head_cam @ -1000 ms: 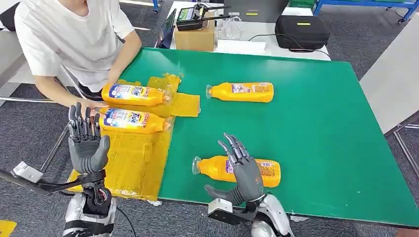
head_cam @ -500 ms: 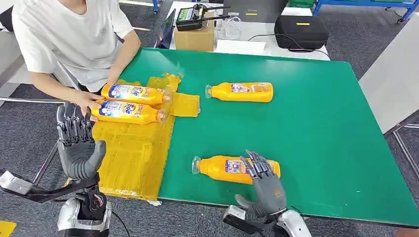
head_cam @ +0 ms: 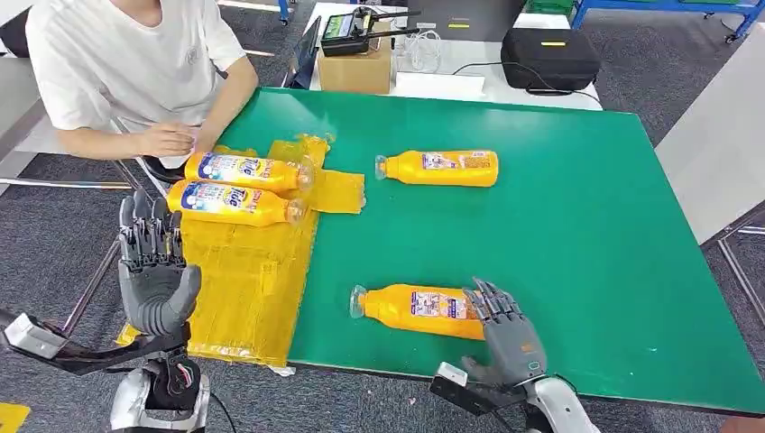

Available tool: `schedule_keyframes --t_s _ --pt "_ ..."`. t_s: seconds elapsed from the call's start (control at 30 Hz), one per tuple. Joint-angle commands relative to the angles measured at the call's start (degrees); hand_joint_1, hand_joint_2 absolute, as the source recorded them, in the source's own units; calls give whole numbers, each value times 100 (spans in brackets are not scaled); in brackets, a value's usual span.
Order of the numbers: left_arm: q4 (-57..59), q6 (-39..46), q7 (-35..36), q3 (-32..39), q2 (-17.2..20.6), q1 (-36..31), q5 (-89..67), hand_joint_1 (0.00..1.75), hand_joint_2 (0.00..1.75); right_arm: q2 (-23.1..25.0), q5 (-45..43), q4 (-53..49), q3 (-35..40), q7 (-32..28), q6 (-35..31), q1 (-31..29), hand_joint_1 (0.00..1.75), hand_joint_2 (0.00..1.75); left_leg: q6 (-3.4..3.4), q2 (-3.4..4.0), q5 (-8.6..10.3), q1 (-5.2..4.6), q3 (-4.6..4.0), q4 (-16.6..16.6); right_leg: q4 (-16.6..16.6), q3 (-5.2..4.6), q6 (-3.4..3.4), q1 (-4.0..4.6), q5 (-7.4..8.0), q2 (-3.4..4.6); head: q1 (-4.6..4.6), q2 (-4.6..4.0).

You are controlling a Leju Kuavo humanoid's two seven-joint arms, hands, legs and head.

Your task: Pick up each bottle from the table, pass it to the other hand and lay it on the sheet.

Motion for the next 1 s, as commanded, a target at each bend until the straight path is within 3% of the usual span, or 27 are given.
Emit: schedule_keyframes --t_s 0.03,0.17,0.47,0.57,0.73,0.77,0.8,0.83,1.0 --pt "245 -18 68 -323 130 -135 -150 0 175 80 -419 1353 -57 -184 360 -869 0 175 12 5 1 0 11 -10 -12 9 -15 3 5 7 -2 0" --pt "315 -9 53 -342 168 -193 -141 0 175 167 -577 1641 -25 -281 369 -1021 0 175 10 2 1 -1 14 -11 -10 10 -17 2 3 4 0 0" --pt "618 -9 65 -519 289 -486 -160 0 175 689 -974 3448 297 -569 468 -2037 0 175 19 10 7 7 38 -29 -31 30 -33 15 13 14 0 0" --pt "617 1 55 -533 310 -497 -169 0 175 697 -946 3555 422 -582 480 -2117 0 175 11 15 3 5 32 -15 -15 21 -23 10 7 14 0 0" --pt "781 34 33 -548 328 -618 -243 0 175 472 -1011 4250 1064 -518 1272 -2563 0 175 11 17 4 3 49 -13 -13 35 -20 8 5 11 0 0" --pt "834 46 13 -555 328 -651 -274 0 175 456 -1025 4415 1192 -543 1334 -2679 31 175 11 20 5 3 50 -12 -13 35 -19 8 6 13 0 0" --pt "864 49 1 -558 328 -668 -285 0 175 460 -1051 4508 1241 -581 1384 -2743 140 175 17 14 11 4 60 -23 -25 48 -28 11 11 10 0 0" --pt "901 53 -16 -563 334 -689 -306 0 175 458 -1106 4585 1285 -651 1453 -2813 175 175 14 24 9 8 73 -20 -25 55 -26 14 11 22 2 0" --pt "1033 37 -88 -654 392 -791 -403 0 175 380 -1490 5034 1592 -784 2052 -3157 175 175 8 40 6 6 104 -11 -16 77 -20 10 10 35 0 0"
